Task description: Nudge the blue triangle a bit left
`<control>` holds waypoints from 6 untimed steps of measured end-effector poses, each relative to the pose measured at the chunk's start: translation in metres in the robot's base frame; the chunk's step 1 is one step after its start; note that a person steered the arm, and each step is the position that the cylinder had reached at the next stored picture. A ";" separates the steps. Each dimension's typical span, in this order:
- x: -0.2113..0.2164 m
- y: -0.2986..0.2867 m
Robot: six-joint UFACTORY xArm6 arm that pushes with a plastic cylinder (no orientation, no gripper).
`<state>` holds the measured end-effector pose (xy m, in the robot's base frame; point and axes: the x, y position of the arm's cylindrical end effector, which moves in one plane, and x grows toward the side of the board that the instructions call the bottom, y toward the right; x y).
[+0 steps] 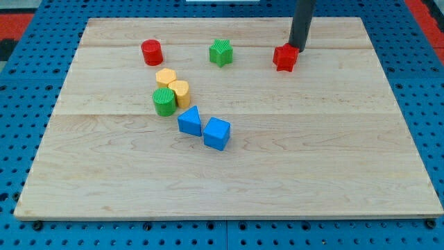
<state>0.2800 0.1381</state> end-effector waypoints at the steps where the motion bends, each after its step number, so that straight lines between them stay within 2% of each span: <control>1: -0.027 0.078; 2: -0.002 0.163; 3: 0.066 0.163; 4: 0.114 0.103; 5: 0.125 0.014; 6: 0.147 -0.046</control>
